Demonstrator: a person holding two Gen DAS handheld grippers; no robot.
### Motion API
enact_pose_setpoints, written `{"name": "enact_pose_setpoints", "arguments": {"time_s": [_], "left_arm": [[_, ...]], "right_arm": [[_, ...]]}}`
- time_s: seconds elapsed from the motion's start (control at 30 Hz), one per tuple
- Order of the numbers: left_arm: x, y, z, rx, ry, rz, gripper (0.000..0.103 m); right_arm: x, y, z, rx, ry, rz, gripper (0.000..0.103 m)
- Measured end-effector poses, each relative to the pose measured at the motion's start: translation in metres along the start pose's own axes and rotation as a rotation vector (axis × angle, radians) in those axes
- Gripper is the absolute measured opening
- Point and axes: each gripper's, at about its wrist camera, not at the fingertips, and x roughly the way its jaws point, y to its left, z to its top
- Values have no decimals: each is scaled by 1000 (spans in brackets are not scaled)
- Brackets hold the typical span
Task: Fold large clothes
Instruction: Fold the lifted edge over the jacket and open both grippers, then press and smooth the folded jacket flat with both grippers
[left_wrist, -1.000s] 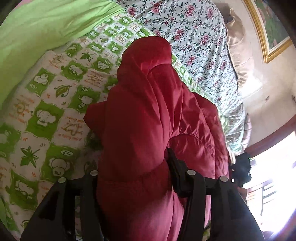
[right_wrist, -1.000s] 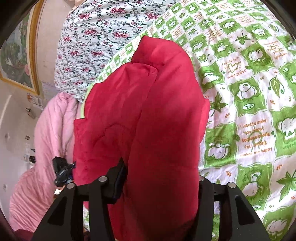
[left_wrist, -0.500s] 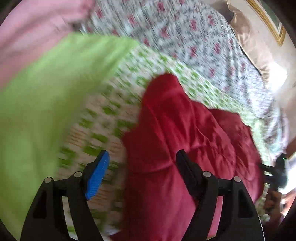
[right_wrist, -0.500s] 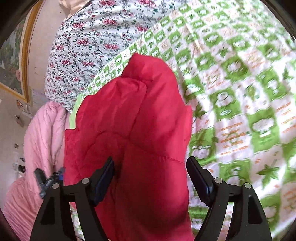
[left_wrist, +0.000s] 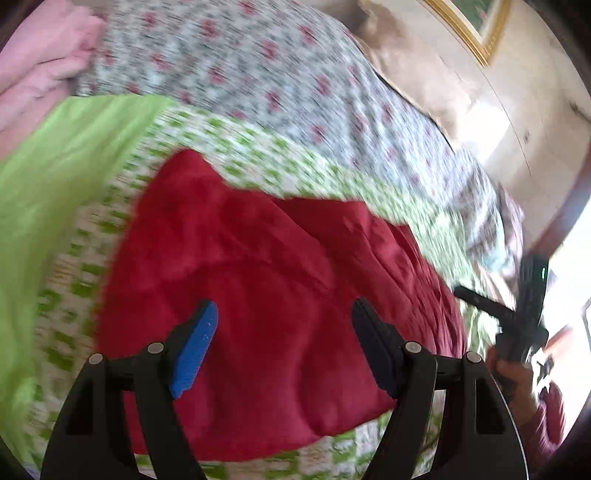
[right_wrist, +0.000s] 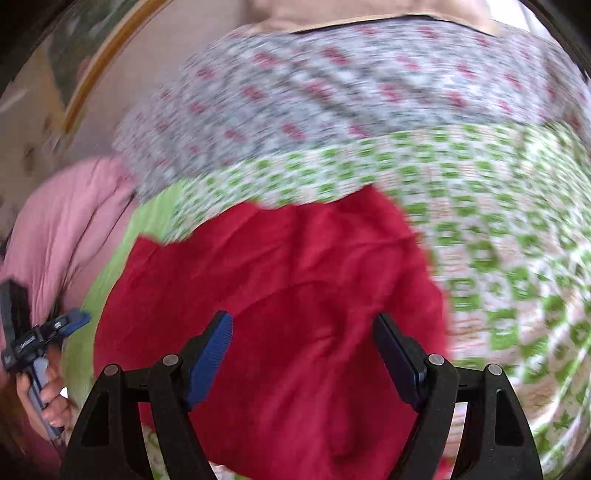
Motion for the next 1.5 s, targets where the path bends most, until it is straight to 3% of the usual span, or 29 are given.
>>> {"name": "enact_pose_setpoints", "arguments": {"time_s": [0.13,0.2,0.43,0.6,0.8,1.03,1.23,1.5], "left_arm": [[26,-26,-8,96,65,67,75],[39,-29,-5,143,69,138,75],[83,4,27,117,142,244,76],[114,41,54,9,167,310,76],[137,74,69,-120,147,369,77],[155,103,87,-223,179,389,76],[114,88,79,-192,138,340,75],[34,52,35,-112,53,236,75]], "right_arm": [[24,35,-3,-110,52,14,80],[40,46,-2,-158,92,-6,80],[100,36,18,-163,156,-123,80],[130,5,46,-59,175,-211,80],[152,-40,53,103,147,-223,80],[158,-62,59,199,146,-229,80],[124,-59,56,210,109,-188,80],[48,-35,30,119,30,-147,82]]}}
